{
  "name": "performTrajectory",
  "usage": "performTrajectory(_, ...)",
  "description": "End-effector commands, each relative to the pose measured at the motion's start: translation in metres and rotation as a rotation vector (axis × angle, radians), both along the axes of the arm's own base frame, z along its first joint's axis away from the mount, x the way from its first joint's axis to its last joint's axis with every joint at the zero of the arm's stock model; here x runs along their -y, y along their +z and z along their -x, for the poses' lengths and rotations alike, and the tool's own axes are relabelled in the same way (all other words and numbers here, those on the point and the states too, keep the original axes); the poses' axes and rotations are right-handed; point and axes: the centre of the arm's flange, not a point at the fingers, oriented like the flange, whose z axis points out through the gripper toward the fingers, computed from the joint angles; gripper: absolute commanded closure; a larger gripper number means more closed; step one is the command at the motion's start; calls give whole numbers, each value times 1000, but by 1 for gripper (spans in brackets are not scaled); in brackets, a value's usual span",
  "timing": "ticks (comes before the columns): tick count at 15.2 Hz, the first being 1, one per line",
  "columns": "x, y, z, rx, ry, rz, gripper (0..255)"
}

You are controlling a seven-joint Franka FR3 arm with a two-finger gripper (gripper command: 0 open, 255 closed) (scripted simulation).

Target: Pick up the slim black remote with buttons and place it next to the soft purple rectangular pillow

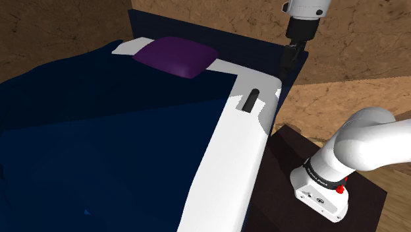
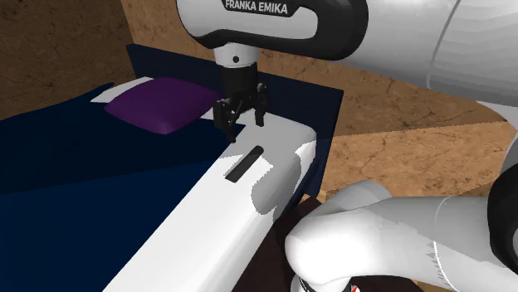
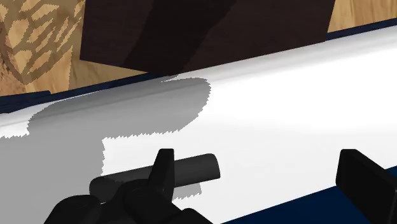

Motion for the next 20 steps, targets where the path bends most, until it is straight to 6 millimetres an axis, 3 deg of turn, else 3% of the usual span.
performTrajectory(1,0,0,0,0,0,0,0)
performTrajectory(10,-4,-96,-47,144,-641,110,0)
performTrajectory(20,40,-192,-100,302,-1347,230,0)
